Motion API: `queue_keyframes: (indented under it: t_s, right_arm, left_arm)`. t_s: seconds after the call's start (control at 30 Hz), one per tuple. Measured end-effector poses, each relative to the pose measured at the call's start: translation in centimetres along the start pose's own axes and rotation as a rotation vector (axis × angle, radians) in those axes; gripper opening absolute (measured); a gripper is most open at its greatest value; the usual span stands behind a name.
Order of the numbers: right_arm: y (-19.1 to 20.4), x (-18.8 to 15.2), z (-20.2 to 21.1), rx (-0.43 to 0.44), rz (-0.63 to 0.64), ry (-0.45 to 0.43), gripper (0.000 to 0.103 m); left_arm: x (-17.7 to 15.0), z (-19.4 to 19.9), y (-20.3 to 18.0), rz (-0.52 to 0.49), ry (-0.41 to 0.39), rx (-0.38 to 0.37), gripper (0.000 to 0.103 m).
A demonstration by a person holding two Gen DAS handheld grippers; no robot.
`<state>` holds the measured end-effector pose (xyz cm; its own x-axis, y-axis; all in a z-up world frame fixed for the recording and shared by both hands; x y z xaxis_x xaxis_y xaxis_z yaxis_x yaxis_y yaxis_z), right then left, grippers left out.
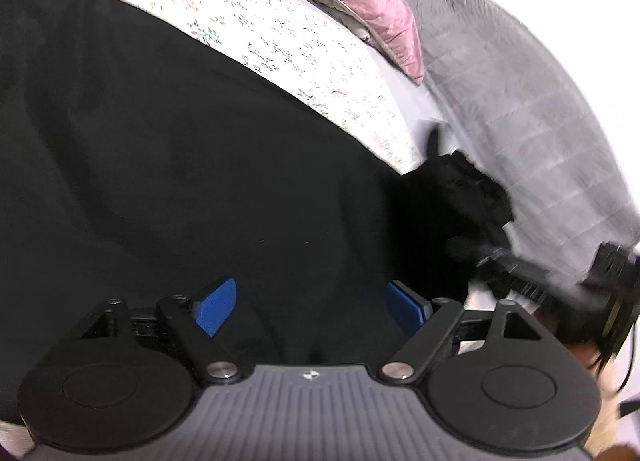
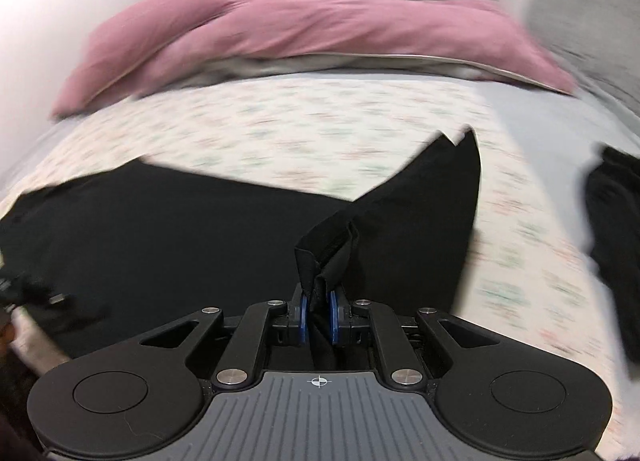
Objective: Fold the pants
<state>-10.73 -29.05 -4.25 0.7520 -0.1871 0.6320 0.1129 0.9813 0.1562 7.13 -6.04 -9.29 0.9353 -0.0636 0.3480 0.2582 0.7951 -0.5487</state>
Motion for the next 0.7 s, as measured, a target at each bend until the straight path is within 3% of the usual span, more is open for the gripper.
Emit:
queue_keyframes:
  t_s: [0.23, 0.43, 0.6, 0.7]
  right_arm:
    - [6.8, -1.8, -5.7, 0.135, 0.114, 0.112, 0.01]
    - [9.7, -3.5, -7.1, 0.199, 0.15, 0.157, 0.011]
    - [10.1, -4.1, -6.8, 0.257, 0.15, 0.197, 0.022]
    - [9.5, -4.1, -5.6, 0.31, 0.121, 0.204, 0.048]
  left_arm:
    - [0.4, -1.9, 0.5, 0.123, 0.045, -0.079, 0.091]
    - [1.1, -3.2, 0.9, 0.215, 0.081, -0.129, 0.082]
    - [1.2, -3.5, 0.9, 0.24, 0.074, -0.12, 0.071]
    - [1.0, -3.4, 0.6, 0.204, 0.046, -0.077, 0.061]
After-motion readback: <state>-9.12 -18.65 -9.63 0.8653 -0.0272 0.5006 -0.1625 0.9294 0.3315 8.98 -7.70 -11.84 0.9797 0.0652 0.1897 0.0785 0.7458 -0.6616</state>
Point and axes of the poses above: each gripper's, at about its wrist camera, not at the fingertips, and z roughly against the way its jaws point, y to its left, x to its top, the point moved 4 cm from there along -z, roughly the way its jaws point, and after that the axes turned 13 degrees about x, right-handed, at the moved point
